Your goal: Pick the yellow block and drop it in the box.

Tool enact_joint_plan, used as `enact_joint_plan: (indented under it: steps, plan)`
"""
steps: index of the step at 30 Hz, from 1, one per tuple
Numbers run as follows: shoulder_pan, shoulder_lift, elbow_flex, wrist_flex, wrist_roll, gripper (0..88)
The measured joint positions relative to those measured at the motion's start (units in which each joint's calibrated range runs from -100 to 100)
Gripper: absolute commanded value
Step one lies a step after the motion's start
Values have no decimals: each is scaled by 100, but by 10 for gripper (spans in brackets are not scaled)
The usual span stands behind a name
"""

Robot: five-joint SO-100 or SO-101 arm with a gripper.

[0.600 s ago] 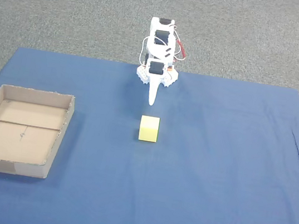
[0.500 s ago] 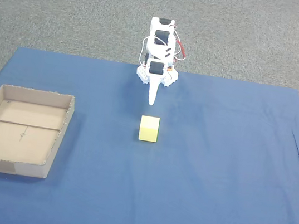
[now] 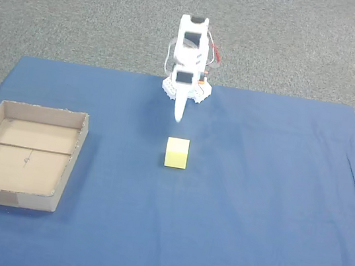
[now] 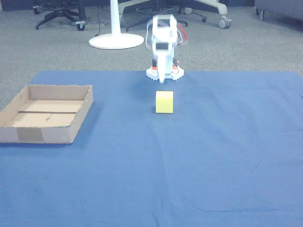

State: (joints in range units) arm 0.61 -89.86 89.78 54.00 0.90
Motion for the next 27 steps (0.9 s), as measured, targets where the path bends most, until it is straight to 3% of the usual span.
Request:
enact_joint_plan:
  steps: [5, 17, 27]
  plan:
    - [204, 2276, -3083, 1473, 200, 359]
    - [286, 7084, -6291, 1873, 440, 375]
    - [196, 9335, -7161, 1246, 518, 380]
